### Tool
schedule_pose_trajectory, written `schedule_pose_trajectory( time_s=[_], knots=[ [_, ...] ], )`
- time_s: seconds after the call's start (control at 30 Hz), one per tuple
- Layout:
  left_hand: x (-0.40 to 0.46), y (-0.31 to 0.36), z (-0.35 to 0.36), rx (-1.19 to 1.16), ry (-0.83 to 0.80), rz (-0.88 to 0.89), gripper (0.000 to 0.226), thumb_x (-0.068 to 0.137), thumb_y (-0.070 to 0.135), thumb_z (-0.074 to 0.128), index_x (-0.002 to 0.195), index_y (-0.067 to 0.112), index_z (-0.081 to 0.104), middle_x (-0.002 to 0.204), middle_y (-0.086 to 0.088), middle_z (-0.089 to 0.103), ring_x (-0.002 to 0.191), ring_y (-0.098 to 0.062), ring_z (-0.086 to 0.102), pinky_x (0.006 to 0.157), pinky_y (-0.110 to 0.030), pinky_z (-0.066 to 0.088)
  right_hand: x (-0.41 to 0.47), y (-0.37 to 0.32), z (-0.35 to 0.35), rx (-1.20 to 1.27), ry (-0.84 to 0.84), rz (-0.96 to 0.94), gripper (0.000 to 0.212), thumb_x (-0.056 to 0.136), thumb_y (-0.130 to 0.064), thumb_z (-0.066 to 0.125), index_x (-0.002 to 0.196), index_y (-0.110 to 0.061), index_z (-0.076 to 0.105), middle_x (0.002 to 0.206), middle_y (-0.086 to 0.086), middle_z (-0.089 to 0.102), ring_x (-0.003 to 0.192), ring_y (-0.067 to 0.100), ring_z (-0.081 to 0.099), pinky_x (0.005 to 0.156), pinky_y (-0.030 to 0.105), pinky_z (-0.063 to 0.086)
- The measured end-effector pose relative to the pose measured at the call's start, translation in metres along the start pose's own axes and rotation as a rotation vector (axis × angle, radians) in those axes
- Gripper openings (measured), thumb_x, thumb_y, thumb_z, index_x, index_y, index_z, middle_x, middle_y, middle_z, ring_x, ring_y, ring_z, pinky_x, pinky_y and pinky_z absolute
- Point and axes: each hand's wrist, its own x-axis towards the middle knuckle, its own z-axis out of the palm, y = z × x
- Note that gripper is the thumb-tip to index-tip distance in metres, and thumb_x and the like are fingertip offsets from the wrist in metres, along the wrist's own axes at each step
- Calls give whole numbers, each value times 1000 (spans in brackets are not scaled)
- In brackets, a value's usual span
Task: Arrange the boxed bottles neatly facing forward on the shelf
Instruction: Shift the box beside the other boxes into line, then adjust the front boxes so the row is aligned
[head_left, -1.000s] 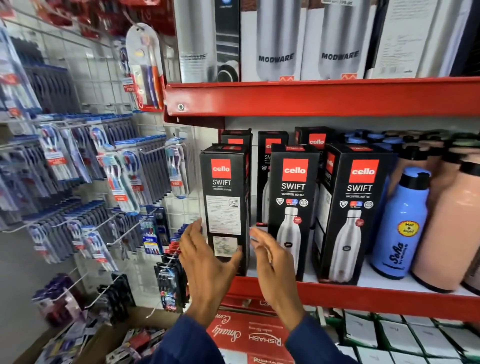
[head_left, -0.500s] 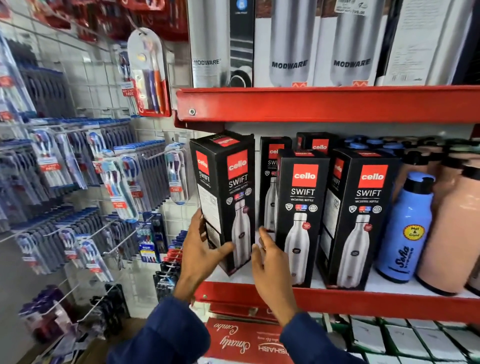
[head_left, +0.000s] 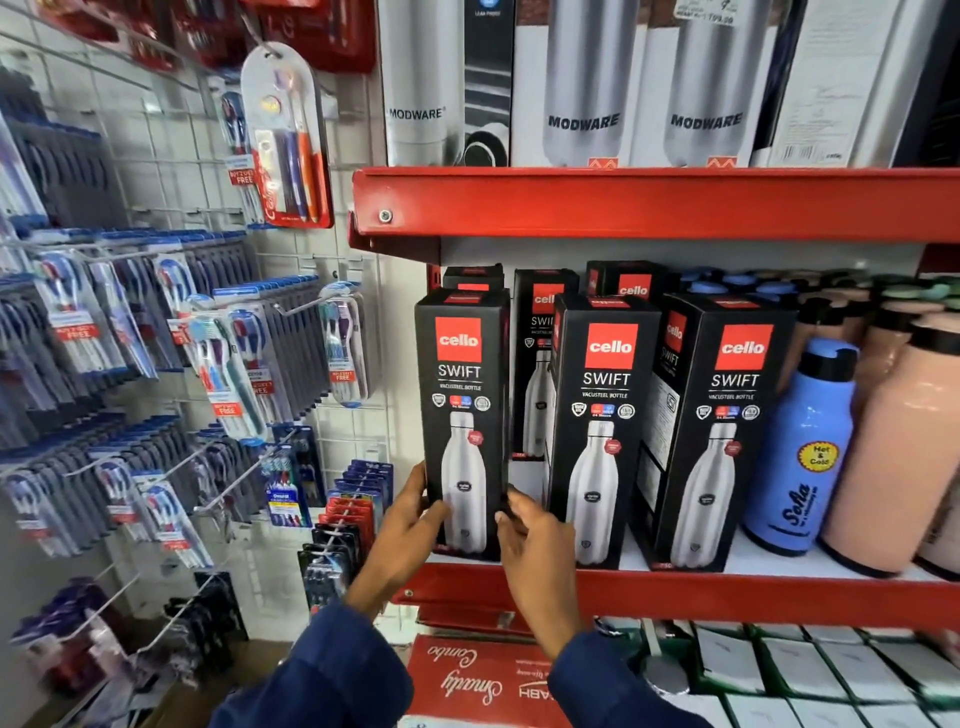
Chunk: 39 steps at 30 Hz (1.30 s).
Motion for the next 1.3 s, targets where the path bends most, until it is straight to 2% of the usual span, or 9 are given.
schedule_pose_trajectory(
  time_s=[0.1,0.3,0.43,0.53,0.77,0.93,1.1,1.23,1.3],
  knots=[
    [-7,-11,6,121,59,37,49,93,1,56,138,20,49,122,12,68,108,0,65,93,-24,54,-3,5,-1,-50,-3,11,28,93,-17,59,120,-16,64,86,5,76,77,13,72,74,37,61],
    [-28,-13,19,348,293,62,17,88,22,70,105,17,67,77,25,65,79,19,62,66,2,43,-16,8,-1,-129,-61,19,13,94,-21,56,98,-15,66,74,6,72,67,11,69,67,38,59],
    [-27,-11,20,376,321,68,22,89,22,71,110,16,70,86,18,70,74,22,59,69,1,44,-11,7,0,-161,-61,10,15,94,-19,55,102,-14,66,76,7,73,67,13,68,67,37,59],
    [-30,-9,18,406,346,77,21,90,21,70,110,14,70,91,6,76,78,6,64,70,-8,48,-12,5,0,-166,-74,7,22,93,-17,55,112,-12,66,82,10,75,71,15,70,71,36,59],
    [-41,-7,17,420,354,38,22,91,21,67,111,13,69,90,3,76,77,-7,70,62,4,41,-20,4,-5,-163,-120,-2,29,94,-17,54,122,-14,62,91,8,76,77,14,70,75,32,60],
    [-47,-10,17,438,367,28,28,90,22,67,117,13,67,91,12,72,68,17,62,62,5,40,-25,5,-7,-145,-136,-21,26,93,-14,56,117,-14,65,94,6,76,79,10,69,72,18,55],
    [-50,-10,16,466,368,13,33,92,26,64,122,11,65,97,1,78,72,-8,71,66,-15,54,-26,5,-9,-127,-163,-10,35,94,-18,56,129,-14,59,113,5,73,94,10,69,79,10,46],
    [-54,-6,18,484,401,-40,42,91,27,66,129,8,62,113,-8,76,67,7,66,71,-8,47,-26,7,-15,-96,-182,3,39,94,-20,57,132,-14,56,117,3,71,99,11,68,75,-2,41],
    [-57,-1,20,426,484,-3,47,89,24,68,133,10,58,124,-9,70,79,10,65,88,-12,48,-27,7,-23,-48,-171,-6,37,92,-18,60,129,-17,59,116,-3,71,102,5,67,83,4,47]
  ],
)
